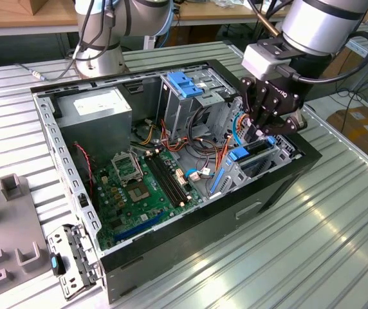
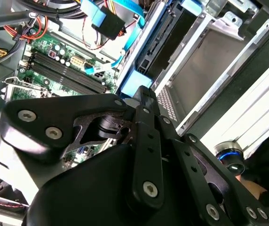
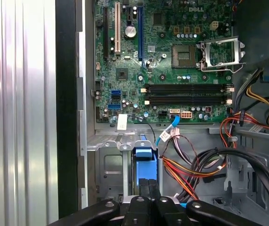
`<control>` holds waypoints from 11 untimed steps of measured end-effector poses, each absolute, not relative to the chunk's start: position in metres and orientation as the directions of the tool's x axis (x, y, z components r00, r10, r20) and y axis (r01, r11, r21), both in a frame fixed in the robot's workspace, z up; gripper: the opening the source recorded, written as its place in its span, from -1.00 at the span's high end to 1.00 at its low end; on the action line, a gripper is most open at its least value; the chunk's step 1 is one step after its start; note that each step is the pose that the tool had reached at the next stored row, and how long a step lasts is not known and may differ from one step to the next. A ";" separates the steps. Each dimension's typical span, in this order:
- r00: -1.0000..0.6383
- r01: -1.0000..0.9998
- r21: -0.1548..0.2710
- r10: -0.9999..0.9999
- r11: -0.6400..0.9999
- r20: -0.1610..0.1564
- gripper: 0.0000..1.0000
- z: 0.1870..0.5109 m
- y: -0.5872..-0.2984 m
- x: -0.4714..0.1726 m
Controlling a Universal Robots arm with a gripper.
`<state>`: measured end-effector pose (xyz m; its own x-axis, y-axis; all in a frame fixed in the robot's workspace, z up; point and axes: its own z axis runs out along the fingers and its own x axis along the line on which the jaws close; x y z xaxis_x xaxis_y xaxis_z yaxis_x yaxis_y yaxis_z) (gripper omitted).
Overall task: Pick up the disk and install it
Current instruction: 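Insert the first disk wire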
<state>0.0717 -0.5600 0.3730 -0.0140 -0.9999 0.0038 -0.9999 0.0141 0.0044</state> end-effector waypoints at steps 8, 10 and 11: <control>-0.014 -1.000 0.004 -1.000 0.014 0.004 0.79 0.373 -0.560 0.079; -0.014 -1.000 0.004 -1.000 0.014 0.004 0.79 0.373 -0.560 0.081; -0.014 -1.000 0.004 -1.000 0.014 0.004 0.79 0.373 -0.560 0.082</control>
<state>0.0823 -0.5600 0.3730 -0.0141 -0.9999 0.0038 -0.9999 0.0141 0.0044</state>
